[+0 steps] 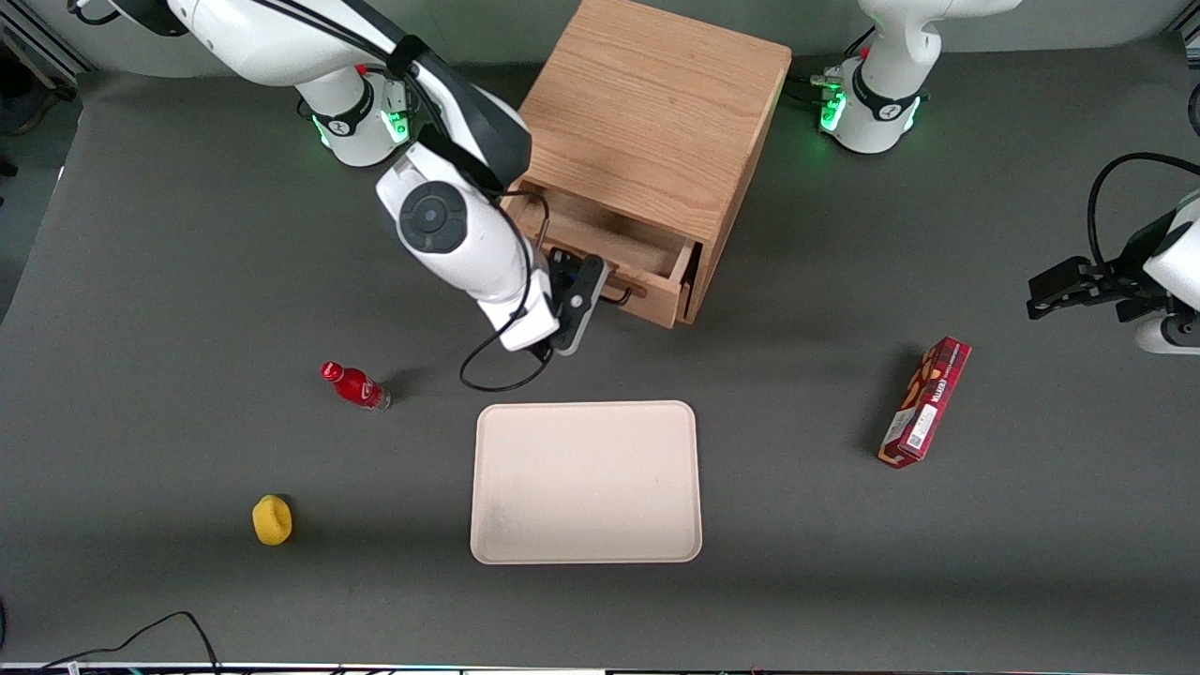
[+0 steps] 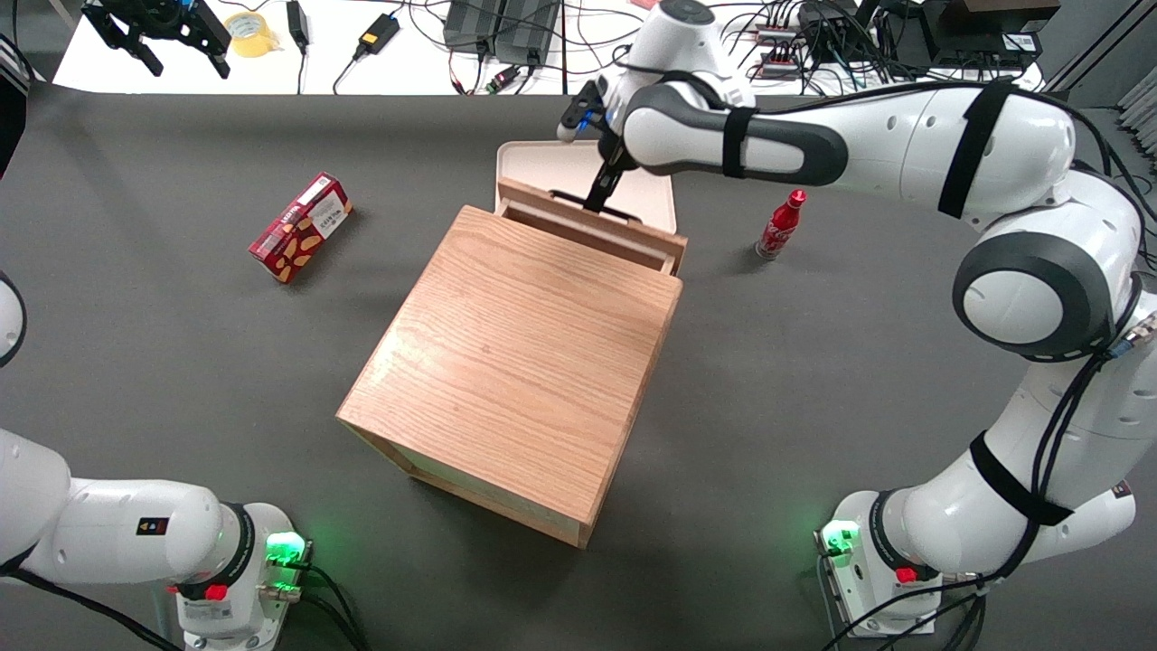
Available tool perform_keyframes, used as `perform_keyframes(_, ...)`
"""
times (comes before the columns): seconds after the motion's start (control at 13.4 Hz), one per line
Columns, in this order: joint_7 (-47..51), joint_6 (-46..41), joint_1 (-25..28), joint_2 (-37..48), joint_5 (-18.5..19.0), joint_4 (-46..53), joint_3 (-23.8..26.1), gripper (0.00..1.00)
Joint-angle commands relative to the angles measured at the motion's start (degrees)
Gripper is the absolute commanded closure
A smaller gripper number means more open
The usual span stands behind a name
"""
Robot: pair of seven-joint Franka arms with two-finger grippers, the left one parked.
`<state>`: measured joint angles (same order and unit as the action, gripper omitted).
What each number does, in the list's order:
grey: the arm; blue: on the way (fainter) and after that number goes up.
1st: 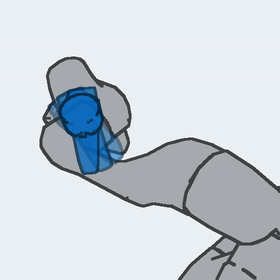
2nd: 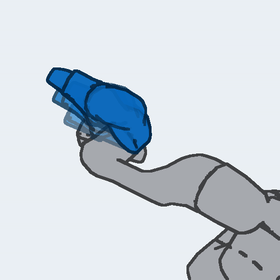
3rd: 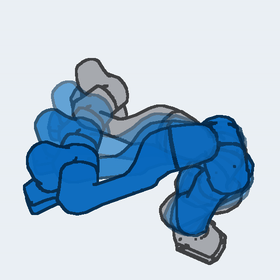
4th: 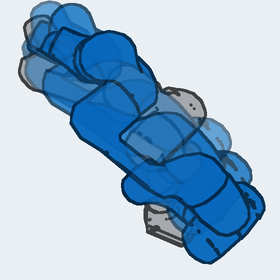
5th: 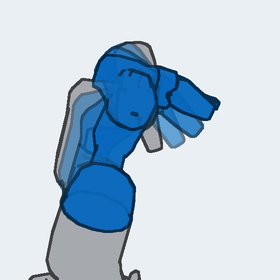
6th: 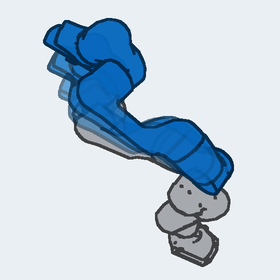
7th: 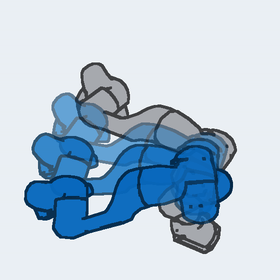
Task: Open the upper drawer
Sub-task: 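Pull the handle outward from the cabinet with the right gripper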
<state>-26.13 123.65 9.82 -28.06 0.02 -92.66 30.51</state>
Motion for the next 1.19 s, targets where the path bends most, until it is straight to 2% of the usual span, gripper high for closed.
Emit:
perform_keyframes(0.0, -0.67, 0.1, 0.11, -0.42, 0.16, 2.74, -2.9, 0.0)
perform_keyframes(0.3, -1.02, 0.28, 0.11, -0.94, -0.63, 5.64, -6.16, 0.0)
perform_keyframes(0.6, -1.29, 4.93, 0.11, -1.65, -0.63, 5.91, -8.44, 0.0)
perform_keyframes(1.12, -2.43, 5.46, -2.08, -1.82, -0.81, 7.58, -9.32, 0.0)
